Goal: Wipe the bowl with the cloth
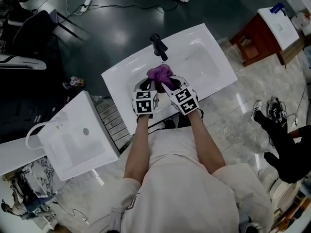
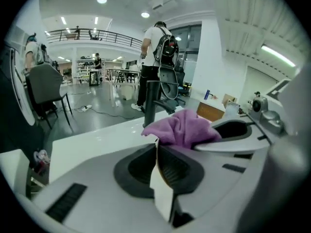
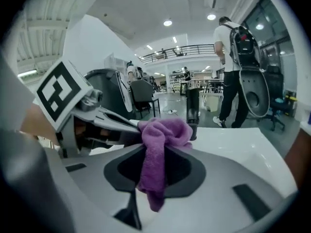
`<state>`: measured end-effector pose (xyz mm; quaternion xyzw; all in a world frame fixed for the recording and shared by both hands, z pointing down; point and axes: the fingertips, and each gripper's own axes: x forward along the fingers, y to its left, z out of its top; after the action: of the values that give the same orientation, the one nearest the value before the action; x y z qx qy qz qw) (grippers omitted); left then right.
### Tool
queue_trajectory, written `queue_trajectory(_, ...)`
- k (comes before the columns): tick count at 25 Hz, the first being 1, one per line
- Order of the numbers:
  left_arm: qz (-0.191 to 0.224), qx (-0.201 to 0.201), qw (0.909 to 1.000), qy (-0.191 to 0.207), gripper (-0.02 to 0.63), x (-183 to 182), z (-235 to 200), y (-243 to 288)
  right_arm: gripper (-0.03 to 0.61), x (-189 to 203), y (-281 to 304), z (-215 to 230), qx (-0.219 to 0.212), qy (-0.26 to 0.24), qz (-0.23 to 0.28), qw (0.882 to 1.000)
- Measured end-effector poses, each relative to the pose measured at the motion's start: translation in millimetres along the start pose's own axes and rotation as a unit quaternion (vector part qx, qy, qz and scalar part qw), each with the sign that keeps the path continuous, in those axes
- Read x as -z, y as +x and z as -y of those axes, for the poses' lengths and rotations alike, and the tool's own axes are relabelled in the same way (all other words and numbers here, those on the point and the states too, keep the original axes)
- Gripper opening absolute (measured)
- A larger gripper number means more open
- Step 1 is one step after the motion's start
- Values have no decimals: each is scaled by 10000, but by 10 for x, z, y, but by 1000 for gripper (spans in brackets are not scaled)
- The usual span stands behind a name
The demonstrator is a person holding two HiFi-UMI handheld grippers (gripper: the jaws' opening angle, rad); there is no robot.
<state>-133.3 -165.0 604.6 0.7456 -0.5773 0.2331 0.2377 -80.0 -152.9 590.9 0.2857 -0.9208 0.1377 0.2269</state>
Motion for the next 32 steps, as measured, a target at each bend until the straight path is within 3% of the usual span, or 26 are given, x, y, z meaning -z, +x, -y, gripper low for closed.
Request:
queue_trajectory(5,133,55,9998,151,23,2,-40,-102,91,46,239,-233,-94,-573,-524,9969)
queue_trajectory(10,240,172,9990,336,23,-97,-20,-112,92,-57,259,-196,-37,-685,-525,9963)
queue_trajectory(17,145,370,9948,940,23,-203,160,130,92,-11,286,96,339,-569,-710,9953)
queue_trajectory(19,14,470,9927,1107,25,-74,253,184,92,132,264,125,420,-418,-828,9948)
queue_trajectory(23,-141,684,9884,1352,28,62,430,221,94,333,189,191,520,-49,-890,9947)
queue_trajectory(32,-117,876,9815,1698,35,-7,572,268,94,384,156,368,857,208,-810,9928)
